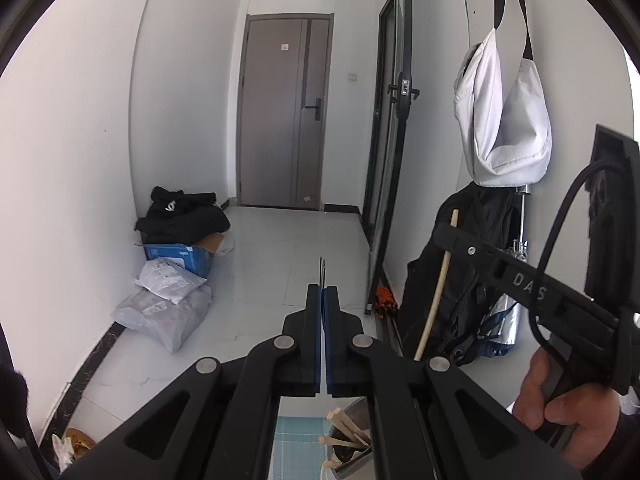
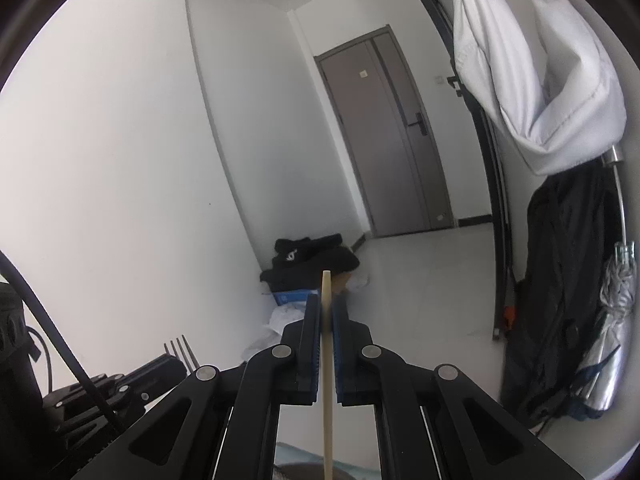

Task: Organize utensils
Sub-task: 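Lower the fork and chopstick into the caddy and open both grippers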

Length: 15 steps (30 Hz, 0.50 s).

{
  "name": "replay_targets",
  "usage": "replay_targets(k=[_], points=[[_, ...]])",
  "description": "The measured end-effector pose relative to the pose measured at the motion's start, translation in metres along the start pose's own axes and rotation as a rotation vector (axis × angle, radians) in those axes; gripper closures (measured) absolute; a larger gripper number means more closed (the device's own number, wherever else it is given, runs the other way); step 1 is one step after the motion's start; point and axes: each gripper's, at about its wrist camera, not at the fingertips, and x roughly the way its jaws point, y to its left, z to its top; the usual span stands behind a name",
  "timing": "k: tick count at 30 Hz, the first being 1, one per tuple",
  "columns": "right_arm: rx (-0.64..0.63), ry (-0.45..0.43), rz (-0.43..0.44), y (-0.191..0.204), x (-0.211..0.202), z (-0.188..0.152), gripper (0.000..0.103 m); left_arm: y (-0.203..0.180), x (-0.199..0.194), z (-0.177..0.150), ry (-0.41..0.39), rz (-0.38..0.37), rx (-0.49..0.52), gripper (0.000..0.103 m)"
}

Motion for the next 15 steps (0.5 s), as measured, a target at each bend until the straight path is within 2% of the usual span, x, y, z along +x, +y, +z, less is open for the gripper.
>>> replay_targets(k=[6, 9, 15], points=[[0.026, 0.021, 0.026, -0.012, 0.006, -0.013, 0.098, -0.001, 0.005, -0.009, -0.008, 0.032, 0.059, 0.103], [0.013, 0.041, 0.042, -0.011, 0.006, -0.021, 0.098, -0.008, 0.004, -0.013, -0.017, 0.018, 0.111, 0.103], [-0.042, 0.090, 0.063, -0.007, 0.005, -0.041, 0.098, -0.007, 0.007, -0.018, 0.010, -0.013, 0.110, 0.103]])
